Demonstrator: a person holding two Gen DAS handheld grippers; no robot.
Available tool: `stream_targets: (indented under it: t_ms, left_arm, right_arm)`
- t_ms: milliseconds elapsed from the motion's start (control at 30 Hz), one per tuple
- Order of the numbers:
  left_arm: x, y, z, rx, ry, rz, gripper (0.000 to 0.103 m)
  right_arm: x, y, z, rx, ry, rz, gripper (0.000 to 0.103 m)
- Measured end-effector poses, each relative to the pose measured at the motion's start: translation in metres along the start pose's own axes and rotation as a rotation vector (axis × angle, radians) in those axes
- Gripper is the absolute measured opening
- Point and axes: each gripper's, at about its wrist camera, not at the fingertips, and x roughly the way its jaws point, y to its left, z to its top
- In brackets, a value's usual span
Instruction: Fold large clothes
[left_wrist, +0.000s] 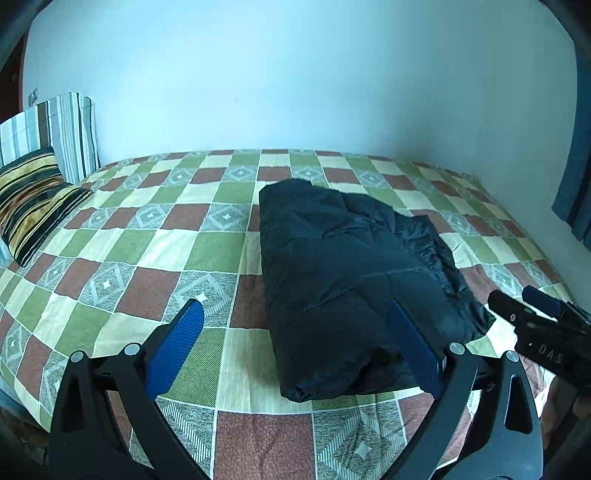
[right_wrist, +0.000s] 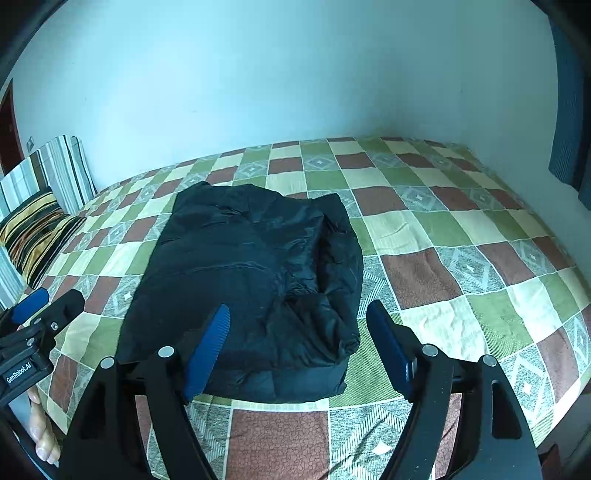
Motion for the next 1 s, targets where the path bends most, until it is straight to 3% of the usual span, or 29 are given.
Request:
stream_targets:
  t_ms: [1000]
  left_arm:
    - [-0.066, -0.002, -0.010, 0.000, -0.112, 0.010, 0.099]
  right_arm:
    - [-0.063, 0.023, -0.009, -0.042, -0.114, -0.003, 0.081]
